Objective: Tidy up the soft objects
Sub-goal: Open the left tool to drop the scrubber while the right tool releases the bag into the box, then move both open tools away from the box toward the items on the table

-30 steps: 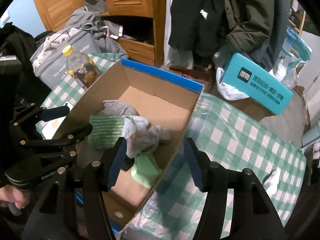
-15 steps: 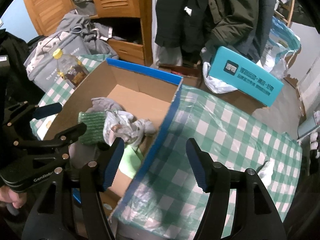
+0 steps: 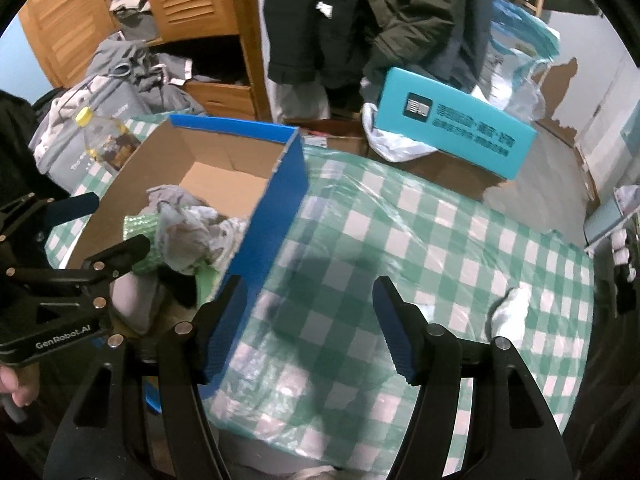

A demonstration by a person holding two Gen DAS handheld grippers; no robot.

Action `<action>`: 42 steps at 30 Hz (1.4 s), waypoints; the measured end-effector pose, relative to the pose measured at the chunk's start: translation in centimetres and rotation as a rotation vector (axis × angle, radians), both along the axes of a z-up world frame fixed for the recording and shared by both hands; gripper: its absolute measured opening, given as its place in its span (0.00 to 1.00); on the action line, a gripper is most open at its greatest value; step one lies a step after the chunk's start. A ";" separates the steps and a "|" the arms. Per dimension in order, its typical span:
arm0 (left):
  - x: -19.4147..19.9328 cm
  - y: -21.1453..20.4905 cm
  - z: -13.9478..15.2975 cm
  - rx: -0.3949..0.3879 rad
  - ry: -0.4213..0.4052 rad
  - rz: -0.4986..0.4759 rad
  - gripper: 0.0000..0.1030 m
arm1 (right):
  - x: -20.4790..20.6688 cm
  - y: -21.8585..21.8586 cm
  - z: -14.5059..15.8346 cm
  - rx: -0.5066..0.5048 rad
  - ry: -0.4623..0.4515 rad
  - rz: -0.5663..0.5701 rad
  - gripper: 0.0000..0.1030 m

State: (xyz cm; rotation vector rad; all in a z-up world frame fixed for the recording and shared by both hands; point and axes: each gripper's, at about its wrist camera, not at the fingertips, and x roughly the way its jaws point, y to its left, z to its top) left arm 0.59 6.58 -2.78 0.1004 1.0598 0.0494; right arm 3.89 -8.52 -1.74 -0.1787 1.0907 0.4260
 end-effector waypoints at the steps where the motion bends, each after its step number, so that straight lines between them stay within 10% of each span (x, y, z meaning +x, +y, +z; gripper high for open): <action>1: 0.0 -0.3 0.0 0.001 0.001 -0.004 0.74 | 0.0 -0.3 0.0 0.000 0.001 -0.005 0.64; 42: 2.6 -12.6 -2.9 0.037 0.105 -0.212 0.84 | -0.5 -15.8 -3.5 -0.040 0.070 -0.284 0.64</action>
